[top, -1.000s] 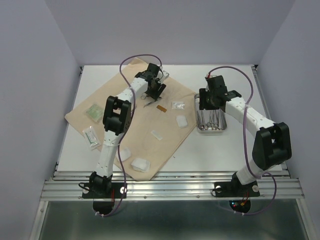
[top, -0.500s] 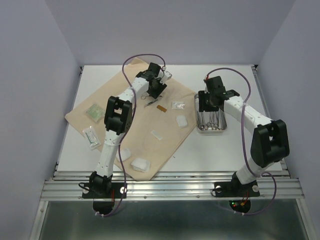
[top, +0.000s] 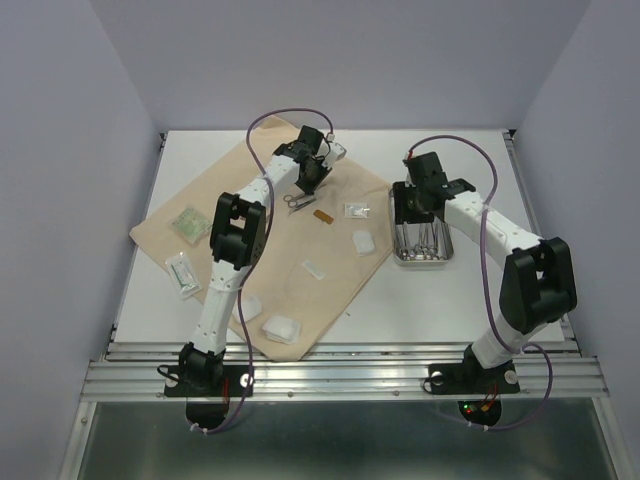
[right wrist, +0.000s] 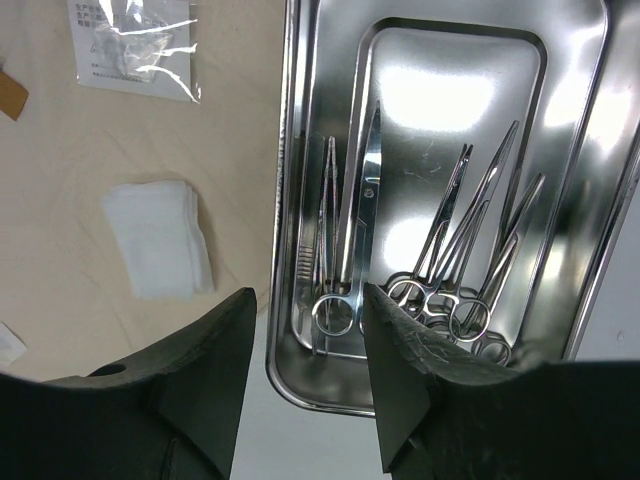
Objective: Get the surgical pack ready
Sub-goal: Pick up the medical item from the surgical kit, then place the medical item in the surgical kit.
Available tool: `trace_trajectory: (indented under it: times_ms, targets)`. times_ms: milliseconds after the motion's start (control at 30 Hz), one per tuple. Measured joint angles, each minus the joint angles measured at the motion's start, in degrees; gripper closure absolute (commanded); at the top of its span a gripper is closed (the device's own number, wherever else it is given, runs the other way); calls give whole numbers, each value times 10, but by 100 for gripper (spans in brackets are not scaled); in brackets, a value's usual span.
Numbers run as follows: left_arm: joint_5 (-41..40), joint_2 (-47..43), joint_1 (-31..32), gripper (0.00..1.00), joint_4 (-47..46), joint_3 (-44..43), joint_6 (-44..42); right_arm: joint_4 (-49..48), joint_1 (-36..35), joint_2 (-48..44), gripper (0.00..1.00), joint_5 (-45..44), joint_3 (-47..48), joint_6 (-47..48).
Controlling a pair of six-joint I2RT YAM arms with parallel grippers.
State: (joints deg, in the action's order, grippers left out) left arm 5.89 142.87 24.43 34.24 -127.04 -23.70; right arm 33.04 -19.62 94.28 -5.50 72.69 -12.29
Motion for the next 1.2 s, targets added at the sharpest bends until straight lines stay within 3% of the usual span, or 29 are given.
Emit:
trace_trajectory:
  times_ms: [100, 400, 733, 1200]
  targets:
    - [0, 0, 0, 100, -2, 1, 7, 0, -4, 0, 47, 0, 2, -1]
    - [-19, -41, 0, 100, -22, 48, 64, 0, -14, 4, 48, 0, 5, -6]
    - [-34, -171, -1, 100, -28, 100, 163, -1, -21, 4, 48, 0, 7, -14]
    - [-25, -374, 32, 100, -75, 431, 428, -14, -34, -21, 48, 2, -7, -30]
